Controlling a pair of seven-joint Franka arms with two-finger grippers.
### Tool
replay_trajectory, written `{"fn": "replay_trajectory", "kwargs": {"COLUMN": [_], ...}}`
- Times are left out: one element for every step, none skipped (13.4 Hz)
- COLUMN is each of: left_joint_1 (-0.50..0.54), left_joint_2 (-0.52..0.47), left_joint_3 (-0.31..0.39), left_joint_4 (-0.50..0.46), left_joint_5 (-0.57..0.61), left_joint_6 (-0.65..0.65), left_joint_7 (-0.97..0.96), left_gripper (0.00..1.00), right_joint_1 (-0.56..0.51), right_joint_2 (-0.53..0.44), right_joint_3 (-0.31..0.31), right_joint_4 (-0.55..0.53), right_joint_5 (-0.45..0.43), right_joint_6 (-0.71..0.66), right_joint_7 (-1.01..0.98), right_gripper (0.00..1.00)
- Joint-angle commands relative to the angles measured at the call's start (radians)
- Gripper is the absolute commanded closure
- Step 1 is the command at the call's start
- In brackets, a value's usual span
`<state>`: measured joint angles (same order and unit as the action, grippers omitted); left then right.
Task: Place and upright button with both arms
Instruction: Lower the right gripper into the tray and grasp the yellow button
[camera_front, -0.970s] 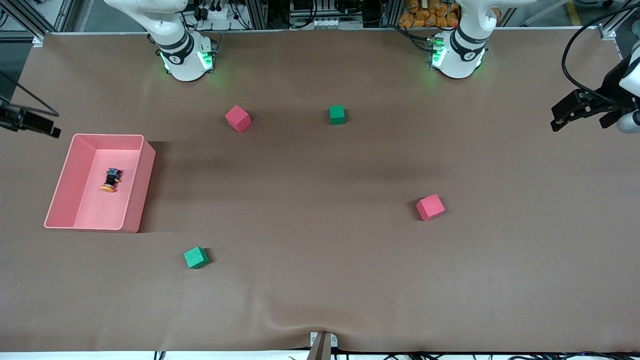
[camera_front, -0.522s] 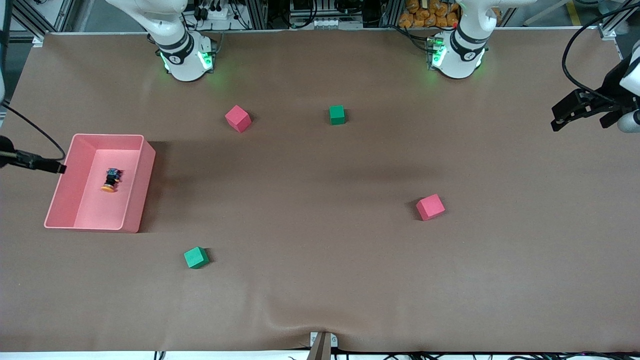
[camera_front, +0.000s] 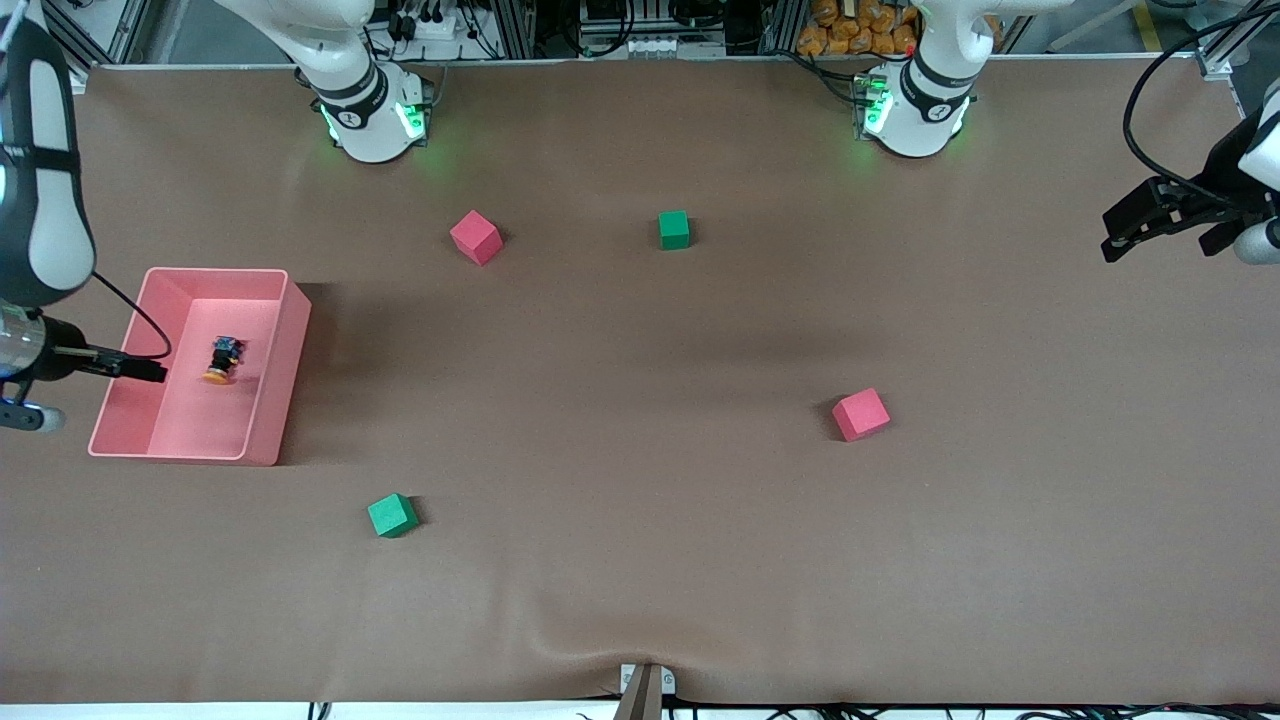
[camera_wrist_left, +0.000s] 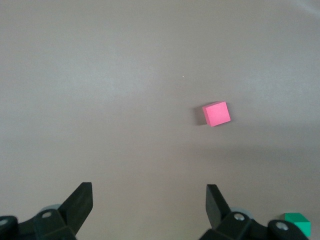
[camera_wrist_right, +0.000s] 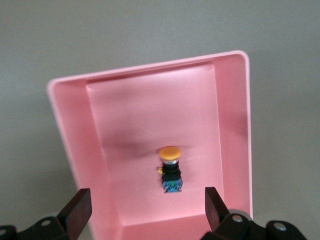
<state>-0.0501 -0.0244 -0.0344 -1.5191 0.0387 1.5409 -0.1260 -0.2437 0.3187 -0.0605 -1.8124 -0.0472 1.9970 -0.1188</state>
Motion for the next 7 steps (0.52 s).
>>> {"fn": "replay_trajectory", "kwargs": {"left_joint_1": [0.003,0.004,0.003,0.003,0.003,0.003,0.003], "left_joint_2": [-0.011,-0.017,-0.018,-0.02,-0.02,-0.02,-0.02], "left_joint_3": [-0.004,-0.002,-0.001,-0.001,-0.001,-0.001,-0.001], "left_joint_4": [0.007,0.004,0.002,0.003,0.005,0.005,0.004], "left_joint_5": [-0.019,-0.02,-0.02,-0.02,-0.019,-0.019,-0.019], "left_joint_6": [-0.005,-0.005,-0.005,-0.005,-0.005,-0.005,-0.005], "left_joint_7": [-0.007,-0.007,-0.007,-0.007,-0.006,-0.006,-0.006], "left_gripper": [0.0,0.0,0.0,0.0,0.0,0.0,0.0], "right_joint_1": [-0.045,-0.048,-0.046,-0.046,-0.048,-0.052,-0.06], "right_joint_2": [0.048,0.052,0.053,0.053,0.053,0.053,0.053], "right_joint_3": [0.014,0.016,0.016,0.014,0.014,0.014,0.014], "right_joint_4": [-0.077,-0.117,-0.152,-0.178,-0.198,-0.224,-0.26], "right_joint_5": [-0.016,-0.016,-0.016,-0.016,-0.016,-0.016,-0.016], "right_joint_6": [0.101,0.149,0.187,0.209,0.233,0.273,0.331], "right_joint_7": [-0.071,-0.085,-0.093,-0.097,-0.111,-0.133,-0.157], "right_gripper": [0.0,0.0,0.0,0.0,0.0,0.0,0.0]}}
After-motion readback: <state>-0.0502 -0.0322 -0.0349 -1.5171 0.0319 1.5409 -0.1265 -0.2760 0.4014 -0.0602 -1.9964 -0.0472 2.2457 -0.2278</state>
